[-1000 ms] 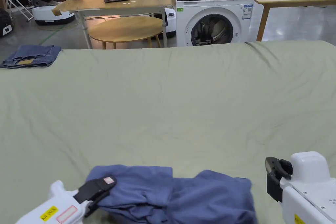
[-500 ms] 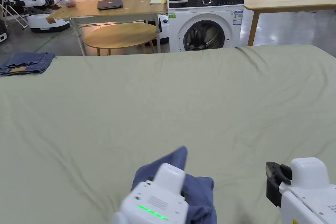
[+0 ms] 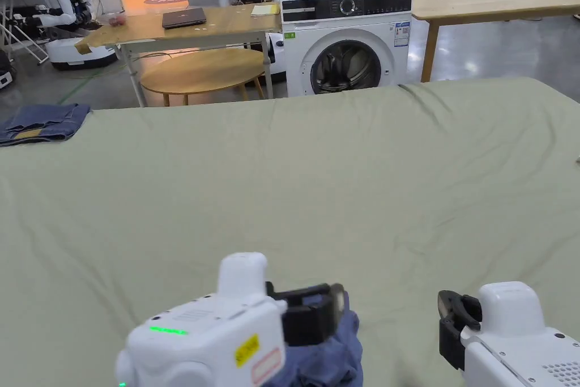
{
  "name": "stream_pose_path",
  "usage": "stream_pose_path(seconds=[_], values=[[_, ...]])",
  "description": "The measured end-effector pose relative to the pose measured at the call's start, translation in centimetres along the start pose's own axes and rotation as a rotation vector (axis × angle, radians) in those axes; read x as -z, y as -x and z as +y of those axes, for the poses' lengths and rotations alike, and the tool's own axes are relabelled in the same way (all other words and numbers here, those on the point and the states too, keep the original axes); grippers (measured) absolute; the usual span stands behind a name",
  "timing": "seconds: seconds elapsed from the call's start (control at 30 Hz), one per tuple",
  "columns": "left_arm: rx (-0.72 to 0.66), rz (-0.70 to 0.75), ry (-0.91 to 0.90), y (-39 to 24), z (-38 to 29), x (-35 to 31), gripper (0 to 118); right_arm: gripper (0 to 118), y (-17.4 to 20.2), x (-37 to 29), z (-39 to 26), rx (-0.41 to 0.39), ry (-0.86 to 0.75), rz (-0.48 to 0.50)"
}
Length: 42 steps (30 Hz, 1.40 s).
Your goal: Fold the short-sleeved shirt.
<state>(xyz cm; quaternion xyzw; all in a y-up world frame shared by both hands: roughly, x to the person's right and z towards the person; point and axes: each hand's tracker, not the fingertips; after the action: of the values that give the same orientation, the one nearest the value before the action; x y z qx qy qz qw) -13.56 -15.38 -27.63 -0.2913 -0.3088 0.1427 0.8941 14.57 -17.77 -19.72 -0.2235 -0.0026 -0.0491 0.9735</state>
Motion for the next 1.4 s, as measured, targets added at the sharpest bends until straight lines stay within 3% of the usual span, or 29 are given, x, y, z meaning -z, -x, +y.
stream_pose_path(seconds=[0.03, 0.07, 0.1, 0.17, 0.2, 0.37, 0.47, 0.6, 0.8, 0.83, 0.93, 0.97, 1.03, 1.07, 1.13, 1.17, 1.23, 1.3, 1.33, 1.37, 1.4], values=[[-0.037, 0.013, -0.017, 1.3, 0.1, -0.3, 100, 0, 0.1, 0.1, -0.1, 0.0, 0.001, 0.005], [-0.069, 0.03, -0.005, 2.2, -0.1, 0.1, 93, 0, 0.2, 0.2, -0.1, 0.0, 0.004, 0.01], [-0.12, 0.059, 0.061, 3.8, -0.5, 0.5, 73, 0, 0.3, 0.3, -0.1, 0.001, 0.007, 0.015], [-0.196, 0.035, 0.13, 5.7, -1.9, 1.2, 9, 0, 0.4, 0.6, -0.2, -0.001, 0.011, 0.021], [-0.222, 0.026, 0.147, 6.0, -2.8, 1.7, 6, 0, 0.4, 0.6, -0.2, -0.001, 0.015, 0.024], [-0.256, -0.152, 0.351, 4.9, -6.8, 5.8, 6, 0, 0.3, 1.1, -0.4, -0.001, 0.033, 0.027], [-0.229, -0.121, 0.362, 2.8, -8.1, 8.1, 6, 0, 0.2, 1.2, -0.5, -0.009, 0.044, 0.021], [-0.289, -0.126, 0.324, 3.3, -7.4, 7.5, 6, 0, -0.2, 1.4, -0.8, -0.01, 0.08, 0.033], [-0.311, -0.16, 0.144, 5.7, -4.3, 1.2, 7, 0, 3.4, 4.9, -1.7, 0.012, 0.169, 0.188], [-0.328, -0.163, 0.114, 6.6, -4.0, 0.1, 19, 0, 4.0, 5.8, -1.9, 0.05, 0.188, 0.234], [-0.341, -0.113, 0.075, 10.1, -3.9, -2.3, 107, 0, 4.8, 8.6, -3.0, 0.2, 0.256, 0.38], [-0.347, -0.088, 0.071, 11.1, -4.1, -2.6, 118, 0, 4.7, 9.6, -3.5, 0.252, 0.28, 0.434], [-0.435, -0.04, 0.061, 14.2, -5.1, -3.0, 118, 0, 4.3, 11.2, -4.7, 0.327, 0.34, 0.499], [-0.475, -0.037, 0.064, 15.3, -5.4, -2.9, 118, 0, 4.2, 11.6, -5.2, 0.325, 0.363, 0.474], [-0.595, -0.048, 0.084, 17.5, -6.7, -2.0, 118, 0, 3.8, 11.8, -6.0, 0.259, 0.387, 0.294], [-0.642, -0.081, 0.097, 18.4, -7.3, -1.5, 118, 0, 3.4, 11.8, -6.2, 0.262, 0.386, 0.282], [-0.754, -0.159, 0.138, 19.5, -8.7, 0.5, 118, 0, 2.3, 11.6, -6.4, 0.349, 0.366, 0.347], [-0.781, -0.311, 0.087, 18.3, -9.2, 1.7, 117, 0, 2.1, 11.6, -6.1, 0.313, 0.358, 0.324], [-0.796, -0.363, 0.084, 18.1, -9.2, 2.6, 111, 0, 2.0, 11.6, -6.0, 0.285, 0.345, 0.315], [-0.832, -0.382, 0.08, 17.8, -9.3, 3.5, 95, 0, 2.0, 11.4, -5.8, 0.274, 0.344, 0.314], [-0.863, -0.387, 0.086, 18.6, -9.8, 4.8, 88, 0, 1.9, 11.4, -5.8, 0.273, 0.342, 0.318]])
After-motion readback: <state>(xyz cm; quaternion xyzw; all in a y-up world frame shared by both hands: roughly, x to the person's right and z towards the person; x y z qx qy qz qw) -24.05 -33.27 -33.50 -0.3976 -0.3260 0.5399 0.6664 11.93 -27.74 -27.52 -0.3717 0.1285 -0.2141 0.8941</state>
